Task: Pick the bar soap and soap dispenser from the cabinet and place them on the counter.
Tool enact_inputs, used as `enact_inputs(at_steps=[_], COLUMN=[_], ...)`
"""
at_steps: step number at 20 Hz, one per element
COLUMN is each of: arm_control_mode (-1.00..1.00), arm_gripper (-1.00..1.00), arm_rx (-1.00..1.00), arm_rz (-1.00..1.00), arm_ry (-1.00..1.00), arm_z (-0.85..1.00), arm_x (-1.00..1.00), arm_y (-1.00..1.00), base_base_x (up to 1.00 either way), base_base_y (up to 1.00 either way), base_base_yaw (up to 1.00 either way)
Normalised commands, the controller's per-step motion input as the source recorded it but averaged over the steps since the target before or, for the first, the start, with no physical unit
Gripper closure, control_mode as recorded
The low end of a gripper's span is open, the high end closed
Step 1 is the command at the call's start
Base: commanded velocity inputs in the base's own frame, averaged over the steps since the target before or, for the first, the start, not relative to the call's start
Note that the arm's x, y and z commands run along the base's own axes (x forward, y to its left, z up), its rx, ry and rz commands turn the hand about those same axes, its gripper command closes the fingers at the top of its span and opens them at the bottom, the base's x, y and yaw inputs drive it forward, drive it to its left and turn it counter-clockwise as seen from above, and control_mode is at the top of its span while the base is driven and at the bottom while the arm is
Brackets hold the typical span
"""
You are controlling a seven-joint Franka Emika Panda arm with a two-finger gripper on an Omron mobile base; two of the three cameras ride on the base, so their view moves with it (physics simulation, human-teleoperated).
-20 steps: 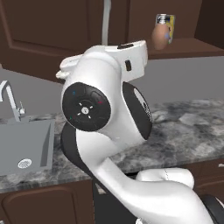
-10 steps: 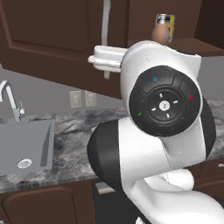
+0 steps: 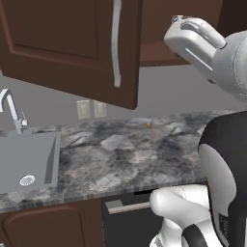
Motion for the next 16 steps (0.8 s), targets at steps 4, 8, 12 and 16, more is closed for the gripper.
enact_inputs(at_steps=[4,8,12,16], arm_control_mode=[-1.0,-1.0,-1.0,-1.0], arm_gripper=[-1.0,-1.0,-1.0,-1.0], arm_rx=[0.52,0.5,0.31,0.22], arm_rz=[0.23,0.24,0.23,0.16], arm_ry=[0.0,0.0,0.06,0.1], arm_z=[-0.01,0.0,-0.06,-0.18], arm_x=[-0.18,-0.1,0.06,0.19], arm_y=[-0.61,-0.55,-0.11,0.02], base_base_x=[0.0,0.0,0.0,0.0], base_base_y=[0.0,0.0,0.0,0.0], base_base_yaw=[0.0,0.0,0.0,0.0])
